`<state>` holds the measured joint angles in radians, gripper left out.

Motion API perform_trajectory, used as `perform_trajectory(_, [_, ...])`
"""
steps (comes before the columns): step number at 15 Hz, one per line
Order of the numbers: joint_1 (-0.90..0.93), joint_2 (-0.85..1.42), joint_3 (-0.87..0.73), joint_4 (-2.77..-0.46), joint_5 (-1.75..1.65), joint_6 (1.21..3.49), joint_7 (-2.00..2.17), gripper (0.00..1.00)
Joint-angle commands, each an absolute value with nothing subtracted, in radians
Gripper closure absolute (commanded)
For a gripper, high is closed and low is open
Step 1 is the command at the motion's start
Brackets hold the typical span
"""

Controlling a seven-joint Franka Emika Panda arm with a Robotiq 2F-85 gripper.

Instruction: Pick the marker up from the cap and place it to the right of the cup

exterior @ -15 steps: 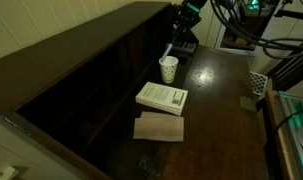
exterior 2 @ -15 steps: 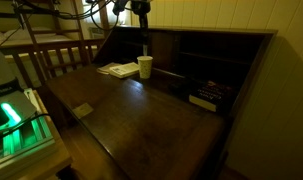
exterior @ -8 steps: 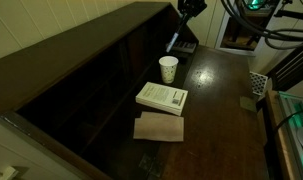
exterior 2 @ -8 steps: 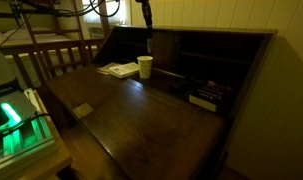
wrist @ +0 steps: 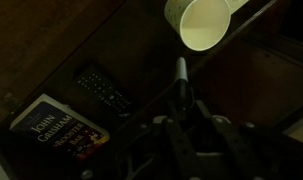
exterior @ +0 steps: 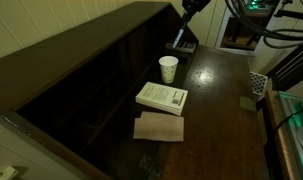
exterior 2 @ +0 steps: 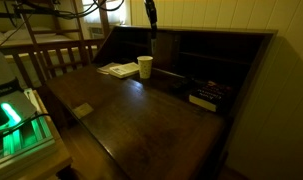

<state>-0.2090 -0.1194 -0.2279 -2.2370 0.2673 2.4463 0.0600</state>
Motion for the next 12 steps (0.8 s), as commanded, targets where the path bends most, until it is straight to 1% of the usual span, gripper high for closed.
perform_trajectory(1, [-0.217,-0.097,-0.241,-2.238,0.241,2.488,-0.002,0.94])
perform_trajectory(6, [-0.214,-0.067,-0.26,-2.269,0.278,2.624,-0.122,0.94])
perform_trajectory(12, [-0.2,0.019,-0.257,-2.326,0.354,2.814,-0.275,0.94])
